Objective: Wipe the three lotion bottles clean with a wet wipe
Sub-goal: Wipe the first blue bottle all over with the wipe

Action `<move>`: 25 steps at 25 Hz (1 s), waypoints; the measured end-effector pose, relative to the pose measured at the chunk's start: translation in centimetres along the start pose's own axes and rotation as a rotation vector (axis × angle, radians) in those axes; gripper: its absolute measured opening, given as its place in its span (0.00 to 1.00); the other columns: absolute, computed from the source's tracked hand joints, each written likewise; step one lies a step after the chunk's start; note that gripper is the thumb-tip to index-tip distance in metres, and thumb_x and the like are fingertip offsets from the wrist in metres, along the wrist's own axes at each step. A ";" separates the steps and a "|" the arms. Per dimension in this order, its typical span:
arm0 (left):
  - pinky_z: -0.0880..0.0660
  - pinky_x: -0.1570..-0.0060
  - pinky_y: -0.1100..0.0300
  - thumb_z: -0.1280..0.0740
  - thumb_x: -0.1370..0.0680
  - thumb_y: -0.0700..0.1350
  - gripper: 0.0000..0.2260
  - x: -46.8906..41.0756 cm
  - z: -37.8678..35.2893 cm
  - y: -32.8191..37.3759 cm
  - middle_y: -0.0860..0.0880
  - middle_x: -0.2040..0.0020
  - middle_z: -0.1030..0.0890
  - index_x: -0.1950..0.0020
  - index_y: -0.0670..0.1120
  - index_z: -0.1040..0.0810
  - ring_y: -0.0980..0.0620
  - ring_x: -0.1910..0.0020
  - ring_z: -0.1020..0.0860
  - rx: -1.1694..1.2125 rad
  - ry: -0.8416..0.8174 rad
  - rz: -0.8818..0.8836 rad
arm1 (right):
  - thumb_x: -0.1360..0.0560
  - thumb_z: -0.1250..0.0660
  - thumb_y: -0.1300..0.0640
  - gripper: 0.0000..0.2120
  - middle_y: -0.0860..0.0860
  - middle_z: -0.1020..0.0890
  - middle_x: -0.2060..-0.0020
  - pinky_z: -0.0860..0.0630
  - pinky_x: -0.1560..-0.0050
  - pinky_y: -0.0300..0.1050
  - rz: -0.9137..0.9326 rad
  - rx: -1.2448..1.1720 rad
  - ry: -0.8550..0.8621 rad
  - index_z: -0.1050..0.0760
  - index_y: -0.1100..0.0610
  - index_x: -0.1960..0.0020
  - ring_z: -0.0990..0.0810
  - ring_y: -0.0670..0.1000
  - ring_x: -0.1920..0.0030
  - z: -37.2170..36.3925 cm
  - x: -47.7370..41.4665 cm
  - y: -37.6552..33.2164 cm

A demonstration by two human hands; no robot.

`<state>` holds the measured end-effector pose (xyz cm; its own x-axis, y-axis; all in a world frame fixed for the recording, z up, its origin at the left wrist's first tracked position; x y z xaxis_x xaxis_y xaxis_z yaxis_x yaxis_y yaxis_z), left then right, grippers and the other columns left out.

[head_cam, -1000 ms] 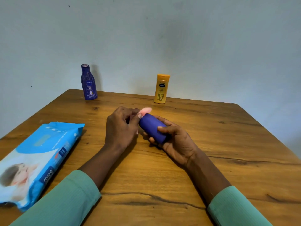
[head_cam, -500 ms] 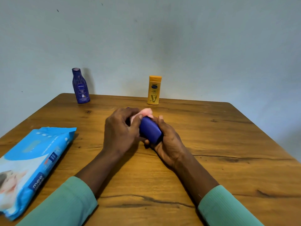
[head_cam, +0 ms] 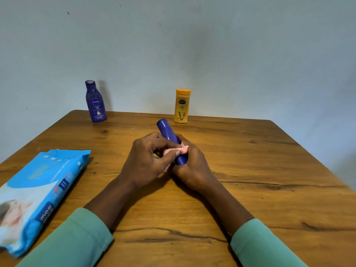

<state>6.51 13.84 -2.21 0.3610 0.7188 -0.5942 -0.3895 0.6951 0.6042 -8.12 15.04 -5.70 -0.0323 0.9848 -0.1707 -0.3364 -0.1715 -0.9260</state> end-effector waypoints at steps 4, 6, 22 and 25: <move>0.25 0.58 0.70 0.25 0.22 0.48 0.10 -0.5 1.9 -2.3 0.52 0.52 0.16 0.42 0.48 0.14 0.56 0.54 0.19 -0.057 0.358 0.143 | 0.26 0.23 0.57 0.44 0.49 0.29 0.30 0.24 0.34 0.51 0.131 0.461 0.001 0.44 0.46 0.17 0.26 0.49 0.37 0.4 0.5 -0.2; 0.19 0.53 0.60 0.25 0.22 0.49 0.11 -0.7 3.1 -3.5 0.53 0.50 0.15 0.41 0.49 0.14 0.53 0.50 0.17 0.033 0.422 0.231 | 0.25 0.23 0.50 0.44 0.47 0.30 0.28 0.24 0.34 0.50 0.186 0.500 -0.032 0.45 0.45 0.17 0.27 0.48 0.36 -0.2 0.8 -0.5; 0.24 0.67 0.61 0.27 0.24 0.47 0.06 -0.3 0.1 1.1 0.49 0.60 0.14 0.51 0.47 0.13 0.56 0.66 0.20 0.879 0.269 0.692 | 0.27 0.28 0.52 0.30 0.49 0.19 0.41 0.21 0.43 0.51 0.237 0.558 0.158 0.33 0.47 0.27 0.23 0.48 0.49 0.4 1.1 -0.9; 0.26 0.70 0.61 0.27 0.24 0.47 0.07 -0.7 0.1 0.9 0.49 0.63 0.16 0.52 0.46 0.13 0.55 0.70 0.24 0.850 0.278 0.703 | 0.26 0.26 0.55 0.29 0.48 0.20 0.43 0.24 0.45 0.48 0.258 0.615 0.199 0.31 0.48 0.28 0.24 0.47 0.50 0.7 1.1 -1.0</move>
<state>6.02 14.01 -1.19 0.0484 0.9987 -0.0145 0.3078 -0.0011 0.9514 -8.49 16.29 -4.69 -0.0297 0.8810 -0.4722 -0.8152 -0.2947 -0.4986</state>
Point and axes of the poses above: each hand's wrist, its own x-axis away from the middle knuckle, its own z-axis out of the back of the hand, y = z × x, the point moved 3 cm from there along -x, towards the middle knuckle
